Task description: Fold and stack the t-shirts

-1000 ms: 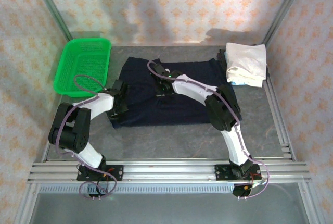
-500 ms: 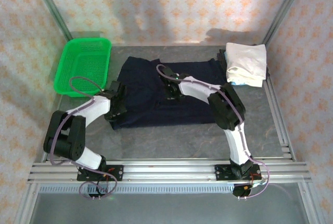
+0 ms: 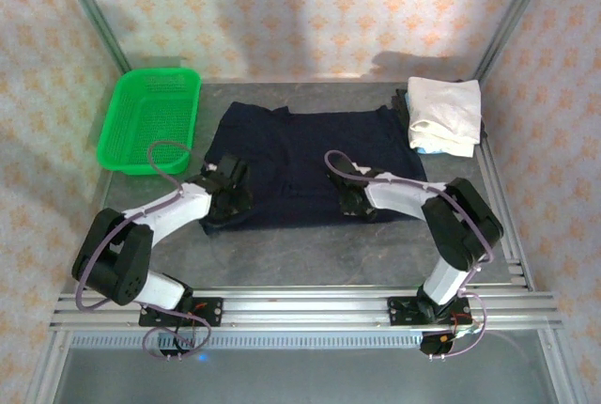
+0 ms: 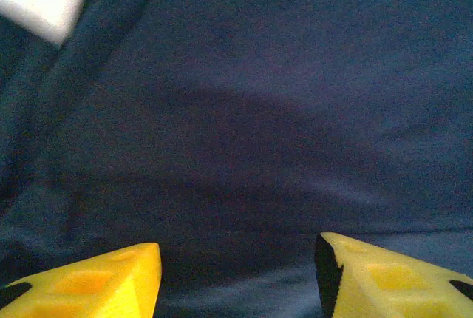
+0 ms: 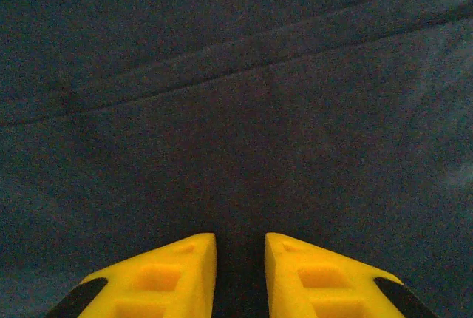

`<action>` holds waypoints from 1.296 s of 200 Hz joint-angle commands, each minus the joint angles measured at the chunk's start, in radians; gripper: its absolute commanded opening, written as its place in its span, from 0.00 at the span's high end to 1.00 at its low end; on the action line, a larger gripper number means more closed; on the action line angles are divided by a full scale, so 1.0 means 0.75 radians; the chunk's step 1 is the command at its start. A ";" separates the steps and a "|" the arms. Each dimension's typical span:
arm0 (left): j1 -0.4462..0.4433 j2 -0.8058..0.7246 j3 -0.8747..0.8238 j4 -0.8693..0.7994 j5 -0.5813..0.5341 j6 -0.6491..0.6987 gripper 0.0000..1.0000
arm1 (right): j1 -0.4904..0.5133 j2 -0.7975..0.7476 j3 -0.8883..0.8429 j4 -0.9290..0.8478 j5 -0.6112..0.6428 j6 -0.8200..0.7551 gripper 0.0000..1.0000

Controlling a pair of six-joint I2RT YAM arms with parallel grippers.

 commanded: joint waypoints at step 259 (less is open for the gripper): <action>0.311 1.151 1.899 -0.600 -0.173 0.380 0.35 | -0.662 0.938 1.614 -0.553 0.109 -0.451 0.55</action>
